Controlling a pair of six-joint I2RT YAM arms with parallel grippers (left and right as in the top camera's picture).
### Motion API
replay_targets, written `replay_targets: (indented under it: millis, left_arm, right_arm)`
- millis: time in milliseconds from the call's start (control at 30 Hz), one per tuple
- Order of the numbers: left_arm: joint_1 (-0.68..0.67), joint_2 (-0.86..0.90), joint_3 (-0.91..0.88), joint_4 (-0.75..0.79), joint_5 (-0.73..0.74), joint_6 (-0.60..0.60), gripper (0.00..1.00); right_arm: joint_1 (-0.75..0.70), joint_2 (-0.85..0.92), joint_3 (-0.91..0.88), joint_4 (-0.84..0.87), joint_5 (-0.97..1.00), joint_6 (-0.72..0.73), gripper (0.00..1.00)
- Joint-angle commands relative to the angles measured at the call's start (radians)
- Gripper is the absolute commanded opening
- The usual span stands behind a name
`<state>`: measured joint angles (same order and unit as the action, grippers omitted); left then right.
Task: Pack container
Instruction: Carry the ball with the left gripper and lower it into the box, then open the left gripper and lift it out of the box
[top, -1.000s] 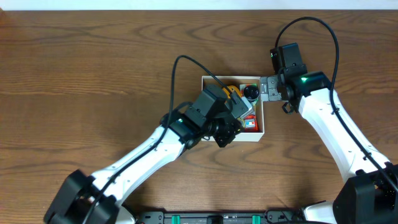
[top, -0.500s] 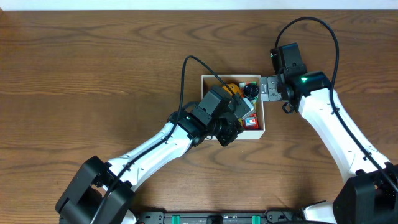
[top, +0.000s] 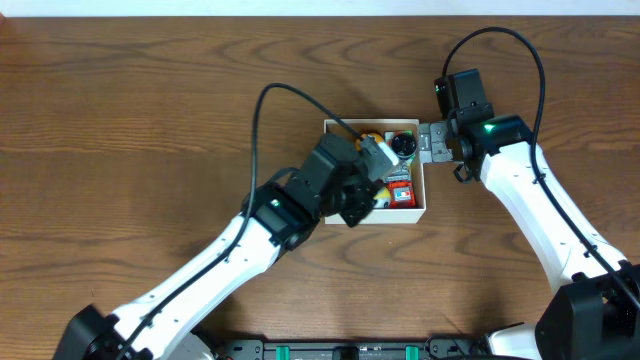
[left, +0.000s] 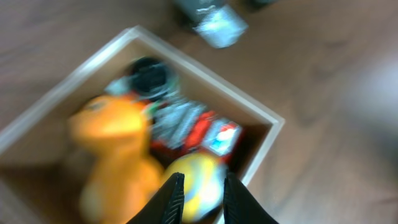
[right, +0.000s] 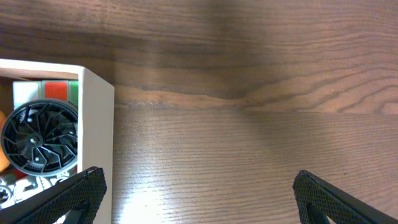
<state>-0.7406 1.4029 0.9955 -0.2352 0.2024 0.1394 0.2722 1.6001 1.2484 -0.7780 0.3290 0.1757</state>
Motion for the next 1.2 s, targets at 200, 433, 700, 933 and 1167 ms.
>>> replay_targets:
  millis: [200,433,700,933,1167]
  left_arm:
    - [0.131,-0.082,0.004,-0.180,-0.615,-0.289,0.46]
    - [0.281,-0.100,0.003,-0.224,-0.607,-0.336,0.69]
    - [0.310,-0.098,0.003,-0.232,-0.607,-0.336,0.98]
    - [0.310,-0.098,0.003,-0.232,-0.607,-0.336,0.98]
    - [0.310,-0.098,0.003,-0.232,-0.607,-0.336,0.98]
  right_arm:
    - [-0.006,-0.018,0.016,0.000,0.003,0.011,0.99]
    - [-0.006,-0.018,0.016,0.000,0.003,0.011,0.99]
    - [-0.006,-0.018,0.016,0.000,0.003,0.011,0.99]
    - [-0.006,-0.018,0.016,0.000,0.003,0.011,0.99]
    - [-0.006,-0.018,0.016,0.000,0.003,0.011,0.99]
